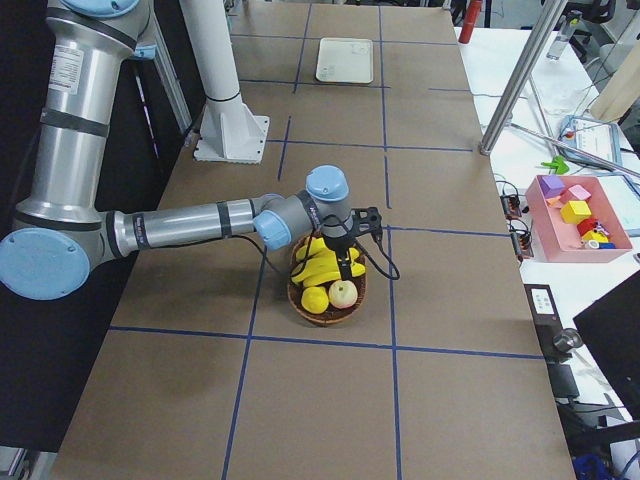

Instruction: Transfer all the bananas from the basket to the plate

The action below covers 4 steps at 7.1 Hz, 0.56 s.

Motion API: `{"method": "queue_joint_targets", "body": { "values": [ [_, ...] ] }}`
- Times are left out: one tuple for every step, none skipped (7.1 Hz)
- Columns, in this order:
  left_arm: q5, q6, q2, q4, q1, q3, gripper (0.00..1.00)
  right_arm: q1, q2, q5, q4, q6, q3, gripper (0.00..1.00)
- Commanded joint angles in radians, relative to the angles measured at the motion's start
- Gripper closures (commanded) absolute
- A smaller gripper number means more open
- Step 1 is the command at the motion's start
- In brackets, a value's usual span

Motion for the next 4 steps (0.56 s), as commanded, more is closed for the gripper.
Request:
{"method": "queue_joint_targets", "body": {
  "values": [
    [-0.001, 0.000, 0.002, 0.000, 0.000, -0.001, 0.00, -0.063, -0.080, -0.016, 0.065, 0.058, 0.078, 0.03],
    [-0.001, 0.000, 0.002, 0.000, 0.000, -0.001, 0.00, -0.095, -0.099, -0.050, 0.066, 0.060, 0.087, 0.05],
    [-0.002, 0.000, 0.003, 0.000, 0.000, -0.001, 0.00, -0.129, -0.111, -0.094, 0.066, 0.058, 0.087, 0.06],
    [-0.002, 0.000, 0.003, 0.000, 0.000, 0.001, 0.00, -0.166, -0.126, -0.132, 0.066, 0.058, 0.087, 0.08]
  ]
}}
